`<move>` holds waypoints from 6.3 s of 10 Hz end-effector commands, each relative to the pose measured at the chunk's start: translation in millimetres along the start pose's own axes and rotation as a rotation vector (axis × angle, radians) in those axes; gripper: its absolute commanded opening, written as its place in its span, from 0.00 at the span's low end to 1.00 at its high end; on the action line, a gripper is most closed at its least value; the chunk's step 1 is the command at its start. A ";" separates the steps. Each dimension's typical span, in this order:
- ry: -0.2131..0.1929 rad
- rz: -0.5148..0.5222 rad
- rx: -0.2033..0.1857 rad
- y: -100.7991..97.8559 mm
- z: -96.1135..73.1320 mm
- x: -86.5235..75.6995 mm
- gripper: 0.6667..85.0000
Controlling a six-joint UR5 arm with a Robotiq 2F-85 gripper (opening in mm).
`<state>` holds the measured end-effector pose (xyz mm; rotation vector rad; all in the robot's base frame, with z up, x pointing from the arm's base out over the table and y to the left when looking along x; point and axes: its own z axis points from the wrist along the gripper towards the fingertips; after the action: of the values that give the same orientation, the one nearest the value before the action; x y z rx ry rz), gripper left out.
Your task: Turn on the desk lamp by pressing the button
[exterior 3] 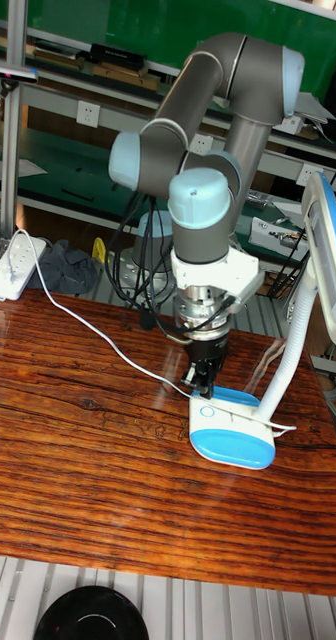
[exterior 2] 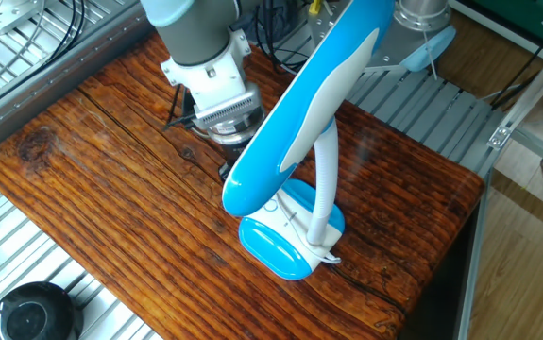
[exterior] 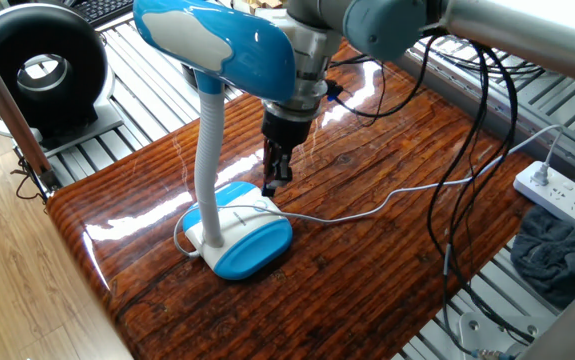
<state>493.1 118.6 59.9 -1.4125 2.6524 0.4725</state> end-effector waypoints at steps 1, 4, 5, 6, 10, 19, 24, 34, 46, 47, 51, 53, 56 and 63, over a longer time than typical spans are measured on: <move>-0.004 0.009 0.009 -1.7 5.3 -2.2 0.00; -0.013 0.021 0.033 -8.7 7.1 -2.4 0.00; -0.013 0.024 0.033 -10.0 9.7 -3.3 0.00; -0.021 0.031 0.027 -9.8 12.0 -4.7 0.00; -0.066 0.062 -0.014 -1.4 16.4 -7.9 0.00; -0.089 0.072 -0.032 2.1 24.9 -8.7 0.00; -0.095 0.081 -0.001 1.4 18.1 -10.1 0.00; -0.117 0.085 0.058 -14.9 15.9 -24.4 0.00; -0.135 0.131 0.009 -0.4 23.4 -16.8 0.00; -0.132 0.131 0.013 -1.2 23.1 -15.9 0.00; -0.126 0.139 0.024 -3.7 24.3 -14.7 0.00; -0.111 0.141 0.037 -6.9 27.4 -11.9 0.00; -0.106 0.142 0.043 -7.3 29.9 -11.9 0.00; -0.118 0.140 0.012 -6.0 16.8 -7.3 0.00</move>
<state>499.2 125.4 38.4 -1.1846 2.6718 0.5077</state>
